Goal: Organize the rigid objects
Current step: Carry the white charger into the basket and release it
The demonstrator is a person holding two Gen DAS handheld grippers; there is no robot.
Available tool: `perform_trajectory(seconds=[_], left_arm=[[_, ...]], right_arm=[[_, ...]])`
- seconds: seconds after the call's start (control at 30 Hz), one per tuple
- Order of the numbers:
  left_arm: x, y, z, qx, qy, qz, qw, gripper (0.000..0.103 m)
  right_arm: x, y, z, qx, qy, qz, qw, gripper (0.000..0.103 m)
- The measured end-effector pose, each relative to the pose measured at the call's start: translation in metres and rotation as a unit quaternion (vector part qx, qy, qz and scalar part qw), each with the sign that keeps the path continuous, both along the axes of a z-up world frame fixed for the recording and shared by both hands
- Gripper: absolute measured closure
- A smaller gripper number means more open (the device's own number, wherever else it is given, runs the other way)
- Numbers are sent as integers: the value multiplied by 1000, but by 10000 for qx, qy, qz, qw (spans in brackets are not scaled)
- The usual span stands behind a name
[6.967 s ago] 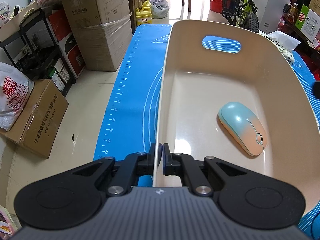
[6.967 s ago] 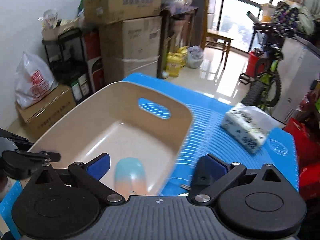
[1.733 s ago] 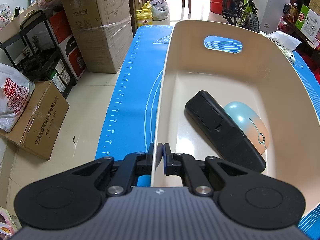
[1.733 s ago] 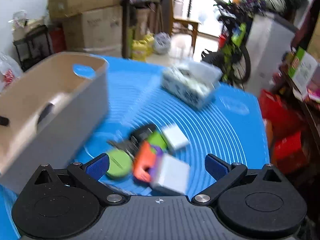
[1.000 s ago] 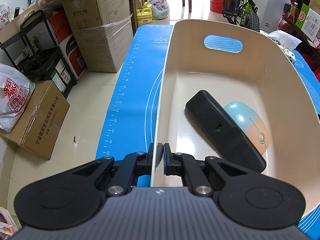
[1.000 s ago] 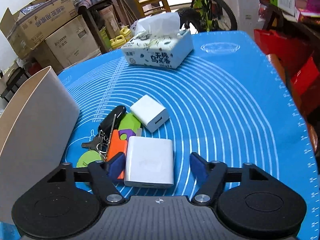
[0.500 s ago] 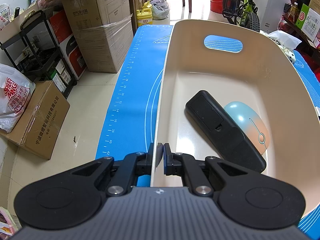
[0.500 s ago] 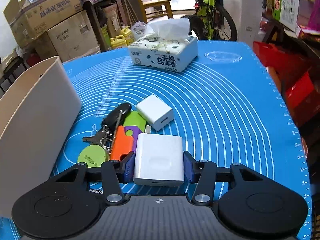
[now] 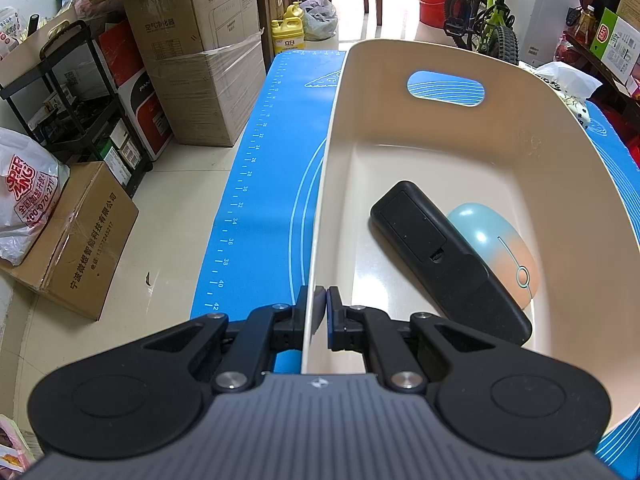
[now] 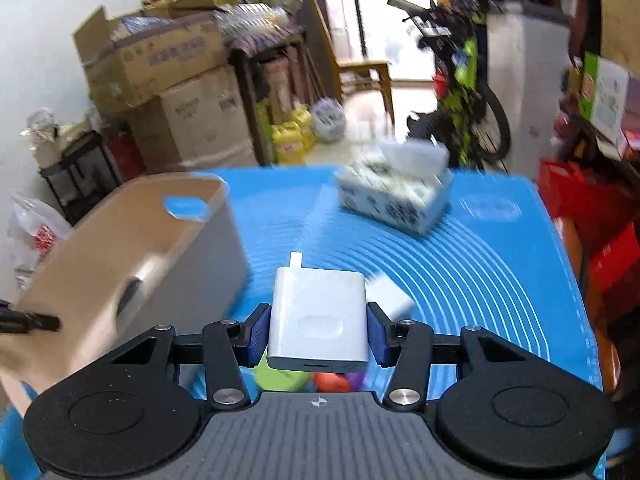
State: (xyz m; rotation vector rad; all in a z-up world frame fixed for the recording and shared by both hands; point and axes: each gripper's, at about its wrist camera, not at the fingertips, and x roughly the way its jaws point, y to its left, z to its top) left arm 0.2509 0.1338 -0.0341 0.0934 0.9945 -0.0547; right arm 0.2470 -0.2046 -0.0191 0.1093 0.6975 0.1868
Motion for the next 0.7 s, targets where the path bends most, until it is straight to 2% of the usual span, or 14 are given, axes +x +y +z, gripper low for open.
perform_trajectory(seconds=[0.2, 0.4, 0.57, 0.7], left_arm=[[0, 0, 0, 8, -3, -11, 10000, 95], [1, -1, 1, 20, 0, -17, 10000, 95], [0, -1, 1, 17, 0, -20, 10000, 95], [1, -1, 1, -4, 5, 0, 10000, 95]], right_arm=[[-1, 47, 37, 32, -484, 508, 9975, 49], [7, 107, 55, -232, -573, 1226, 9905, 49], [18, 156, 54, -505, -314, 1698, 9837, 49], [36, 191, 39, -841, 141, 1940, 9773, 49]])
